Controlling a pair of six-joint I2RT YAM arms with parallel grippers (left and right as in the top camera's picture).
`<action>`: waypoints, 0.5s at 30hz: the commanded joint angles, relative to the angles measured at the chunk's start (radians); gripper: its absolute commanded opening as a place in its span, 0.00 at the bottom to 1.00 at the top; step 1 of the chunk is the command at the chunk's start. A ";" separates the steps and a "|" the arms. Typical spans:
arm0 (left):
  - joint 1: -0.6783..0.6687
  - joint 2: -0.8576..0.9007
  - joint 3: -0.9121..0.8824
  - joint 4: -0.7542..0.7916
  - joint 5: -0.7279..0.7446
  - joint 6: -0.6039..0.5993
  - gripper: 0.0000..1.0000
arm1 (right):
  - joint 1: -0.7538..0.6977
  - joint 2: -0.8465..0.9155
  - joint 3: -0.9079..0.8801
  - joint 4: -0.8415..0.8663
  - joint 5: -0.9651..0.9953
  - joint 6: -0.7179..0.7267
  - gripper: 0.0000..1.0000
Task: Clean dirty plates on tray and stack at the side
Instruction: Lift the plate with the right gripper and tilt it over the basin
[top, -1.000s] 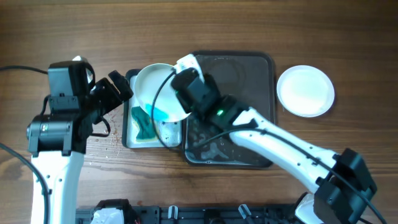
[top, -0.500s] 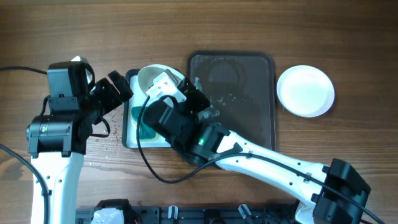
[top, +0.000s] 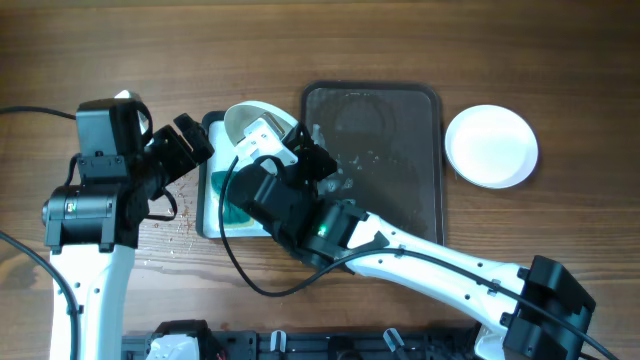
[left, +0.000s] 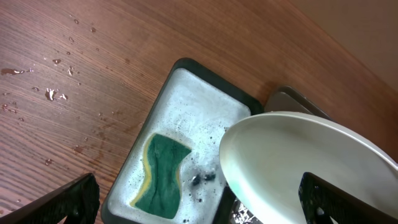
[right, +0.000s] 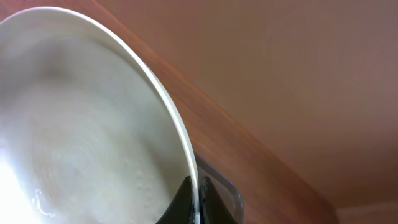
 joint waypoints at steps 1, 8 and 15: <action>0.007 -0.002 0.013 0.000 0.012 0.002 1.00 | 0.003 -0.001 0.018 0.010 0.029 -0.003 0.04; 0.007 -0.002 0.013 0.000 0.012 0.002 1.00 | -0.016 -0.001 0.018 0.028 0.022 0.036 0.04; 0.007 -0.002 0.013 0.000 0.012 0.002 1.00 | -0.023 0.000 0.017 0.051 -0.042 -0.027 0.04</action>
